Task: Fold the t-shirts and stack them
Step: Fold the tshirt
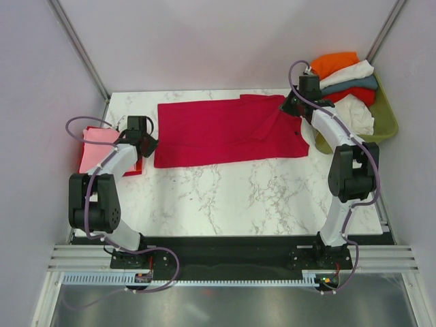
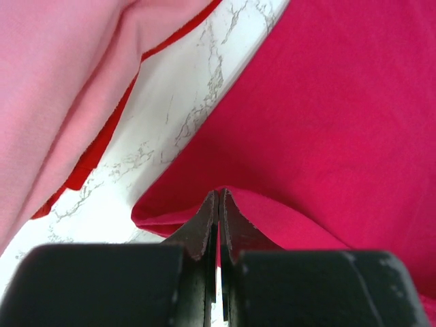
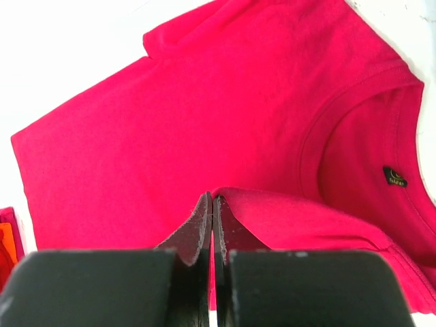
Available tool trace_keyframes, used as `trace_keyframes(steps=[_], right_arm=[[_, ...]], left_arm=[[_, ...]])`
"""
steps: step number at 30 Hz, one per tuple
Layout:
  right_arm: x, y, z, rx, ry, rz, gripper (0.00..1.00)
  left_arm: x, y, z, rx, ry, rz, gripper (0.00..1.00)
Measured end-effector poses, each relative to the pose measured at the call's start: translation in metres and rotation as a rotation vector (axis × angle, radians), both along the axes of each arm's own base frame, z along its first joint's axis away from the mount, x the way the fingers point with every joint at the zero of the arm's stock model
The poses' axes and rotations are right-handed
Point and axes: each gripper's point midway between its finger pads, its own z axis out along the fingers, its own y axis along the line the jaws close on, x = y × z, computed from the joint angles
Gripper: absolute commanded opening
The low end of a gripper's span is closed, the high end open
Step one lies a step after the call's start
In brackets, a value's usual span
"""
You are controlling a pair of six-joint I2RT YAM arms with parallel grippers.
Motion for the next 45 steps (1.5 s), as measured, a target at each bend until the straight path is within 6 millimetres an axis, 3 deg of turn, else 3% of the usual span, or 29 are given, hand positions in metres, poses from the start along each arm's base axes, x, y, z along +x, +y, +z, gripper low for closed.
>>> trace_keyframes(steps=[13,25,34,36,37,38,39,45], right_arm=[[0.02,-0.007,0.003,0.0,-0.016,-0.019,0.0],[0.031,-0.01,-0.014,-0.002,0.009,-0.025,0.0],[0.046,-0.011,-0.01,0.008,-0.01,-0.035,0.0],[0.051,-0.01,-0.01,0.013,-0.014,-0.035,0.04],[0.053,-0.009,-0.011,0.017,-0.014,-0.035,0.3],[0.056,-0.008,-0.012,0.025,-0.014,-0.037,0.46],[0.058,-0.007,-0.013,0.031,-0.013,-0.036,0.54],[0.058,-0.005,-0.018,0.048,-0.014,-0.024,0.54]], left_arm=[[0.017,0.004,0.006,-0.004,-0.065,0.012,0.02],[0.035,0.005,-0.004,-0.011,-0.054,0.012,0.02],[0.048,0.01,-0.008,-0.015,-0.054,0.021,0.02],[0.05,0.009,-0.013,-0.016,-0.045,0.019,0.02],[0.051,0.009,-0.015,-0.016,-0.042,0.019,0.02],[0.052,0.009,-0.016,-0.017,-0.04,0.018,0.06],[0.053,0.008,-0.017,-0.019,-0.039,0.014,0.15],[0.062,-0.004,-0.009,-0.042,-0.078,-0.076,0.51]])
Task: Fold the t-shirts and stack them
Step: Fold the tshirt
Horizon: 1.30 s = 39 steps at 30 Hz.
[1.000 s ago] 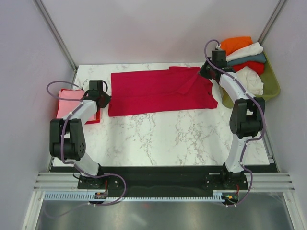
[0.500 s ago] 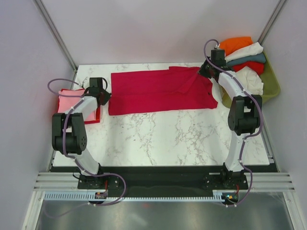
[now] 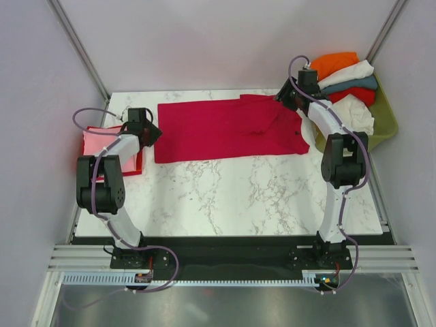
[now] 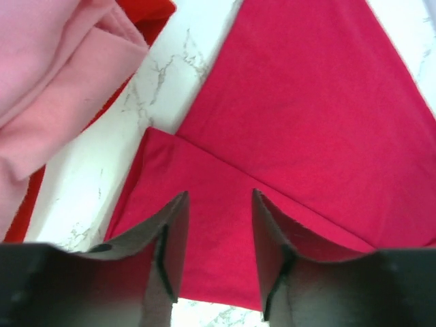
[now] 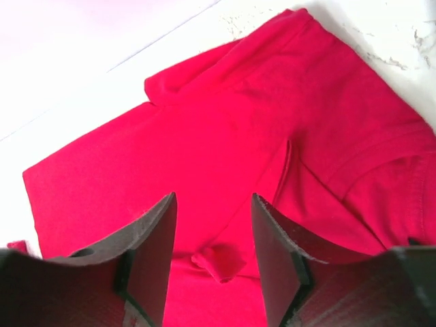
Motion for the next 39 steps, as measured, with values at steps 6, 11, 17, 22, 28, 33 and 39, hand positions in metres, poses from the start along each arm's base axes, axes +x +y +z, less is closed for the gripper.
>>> trace_keyframes(steps=[6,11,17,22,28,33,39], right_arm=[[-0.052,-0.004,-0.022,0.038,0.03,-0.037,0.51],[-0.11,-0.011,-0.018,0.09,-0.017,-0.113,0.49],[-0.163,-0.012,-0.026,0.162,-0.101,-0.238,0.49],[-0.188,-0.02,-0.063,0.194,-0.049,-0.371,0.49],[-0.184,-0.033,-0.079,0.226,-0.049,-0.479,0.49],[-0.178,-0.044,-0.095,0.259,-0.036,-0.552,0.49],[-0.175,-0.057,-0.114,0.258,-0.013,-0.627,0.5]], left_arm=[[-0.015,-0.004,0.038,-0.003,-0.089,-0.032,0.59],[-0.037,-0.011,0.074,-0.03,-0.194,-0.065,0.58],[-0.075,-0.022,0.048,-0.102,-0.193,-0.08,0.55],[-0.102,-0.03,0.015,-0.163,-0.128,-0.075,0.55],[-0.109,-0.033,0.016,-0.203,-0.168,-0.062,0.55],[-0.11,-0.032,0.015,-0.214,-0.178,-0.044,0.55],[-0.114,-0.028,0.006,-0.224,-0.164,0.006,0.53]])
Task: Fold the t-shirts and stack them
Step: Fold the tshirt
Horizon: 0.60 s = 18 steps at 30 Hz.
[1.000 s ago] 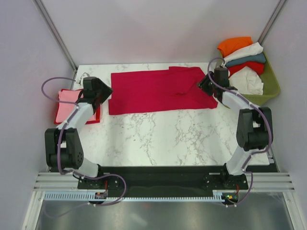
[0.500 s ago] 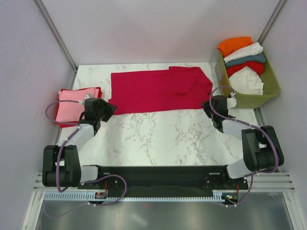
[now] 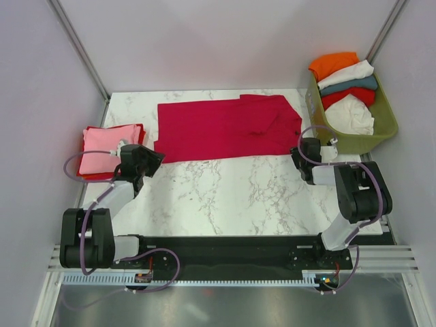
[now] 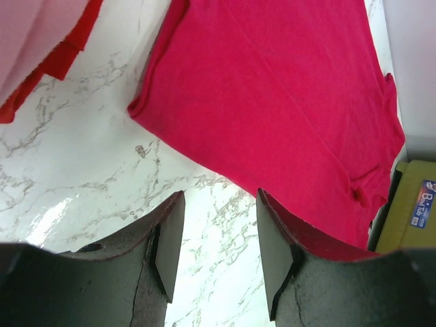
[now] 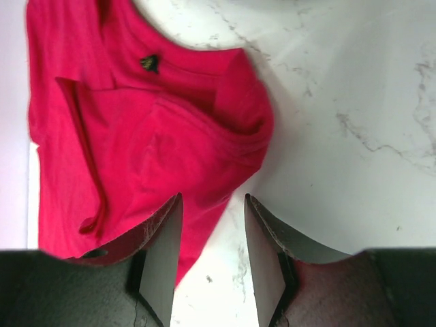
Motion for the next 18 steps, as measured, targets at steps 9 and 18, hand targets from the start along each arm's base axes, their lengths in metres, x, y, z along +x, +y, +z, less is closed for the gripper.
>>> trace_keyframes(steps=[9,18], right_arm=[[0.022,-0.005,-0.011,0.007,0.007,-0.061,0.11],[-0.005,-0.013,-0.014,0.0,0.025,-0.094,0.0]], left_arm=[[0.0,0.008,-0.006,-0.002,0.016,0.059,0.51],[-0.001,0.011,-0.015,-0.009,0.042,0.094,0.47]])
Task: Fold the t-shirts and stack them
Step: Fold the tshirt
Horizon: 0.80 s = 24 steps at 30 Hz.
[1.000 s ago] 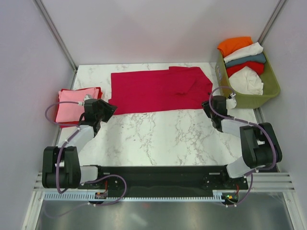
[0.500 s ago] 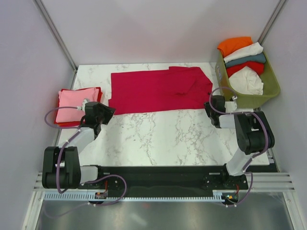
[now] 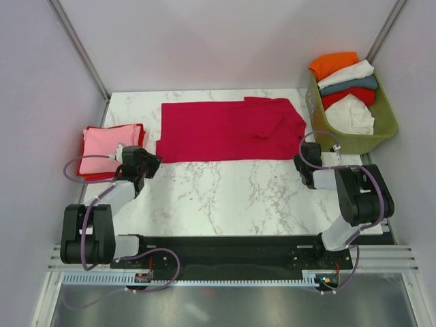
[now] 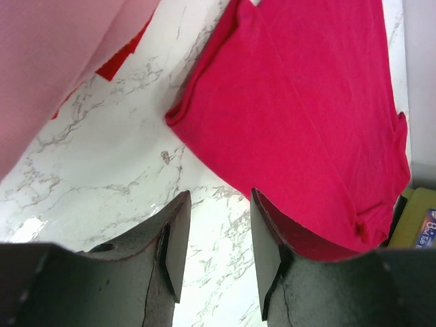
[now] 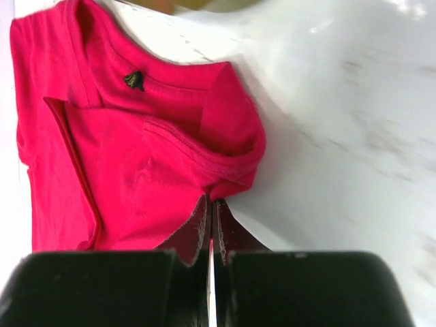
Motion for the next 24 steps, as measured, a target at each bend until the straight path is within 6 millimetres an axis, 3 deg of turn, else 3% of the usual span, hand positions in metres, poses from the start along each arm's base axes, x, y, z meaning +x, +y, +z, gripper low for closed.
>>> trace_keyframes(steps=[5,8,16,24], right_arm=[[-0.037,-0.002,-0.003,0.002,0.013,0.004,0.0],[-0.049,-0.001,0.0,0.001,0.012,0.01,0.0],[-0.053,0.001,0.009,0.001,-0.009,0.024,0.0],[-0.057,0.003,0.009,0.008,-0.009,0.034,0.0]], left_arm=[[-0.005,0.0,-0.013,-0.015,0.037,0.012,0.47],[-0.004,-0.001,-0.022,-0.022,0.057,0.016,0.46],[0.002,-0.001,-0.046,-0.034,0.111,0.03,0.46],[0.031,-0.002,-0.045,-0.051,0.085,0.044,0.43]])
